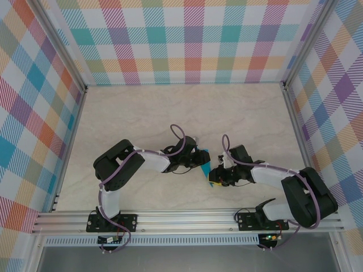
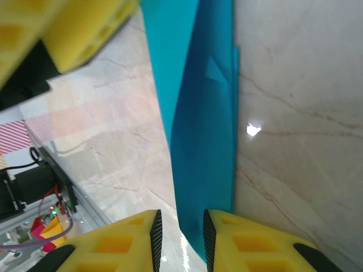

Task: Fold a paper plane with a square sheet of paper (pick it up from the middle)
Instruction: Fold the wing for the fifth time at the center of the table.

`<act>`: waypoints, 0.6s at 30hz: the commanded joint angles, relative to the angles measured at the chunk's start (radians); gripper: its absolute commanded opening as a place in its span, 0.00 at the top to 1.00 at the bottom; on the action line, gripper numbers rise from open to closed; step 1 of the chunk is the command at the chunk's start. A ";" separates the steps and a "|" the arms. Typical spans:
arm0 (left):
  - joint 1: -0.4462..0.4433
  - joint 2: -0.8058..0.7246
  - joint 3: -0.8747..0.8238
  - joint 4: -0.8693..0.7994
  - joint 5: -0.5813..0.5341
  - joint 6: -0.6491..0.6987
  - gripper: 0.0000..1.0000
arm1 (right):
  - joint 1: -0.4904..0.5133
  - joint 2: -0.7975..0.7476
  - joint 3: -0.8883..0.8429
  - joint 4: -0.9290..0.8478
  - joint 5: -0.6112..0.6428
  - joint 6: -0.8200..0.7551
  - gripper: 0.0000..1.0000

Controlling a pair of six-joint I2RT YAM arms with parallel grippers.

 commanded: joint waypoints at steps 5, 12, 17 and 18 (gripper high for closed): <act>-0.011 0.030 0.012 -0.066 -0.002 0.007 0.64 | 0.013 0.013 0.024 -0.074 0.075 -0.024 0.80; -0.012 0.028 0.015 -0.072 -0.002 0.011 0.64 | 0.013 0.037 0.012 -0.092 0.122 -0.006 0.90; -0.011 0.030 0.016 -0.076 -0.002 0.010 0.64 | 0.013 0.020 0.003 -0.108 0.161 0.027 0.94; -0.010 0.031 0.017 -0.076 -0.001 0.010 0.64 | 0.013 0.020 0.000 -0.108 0.157 0.034 0.94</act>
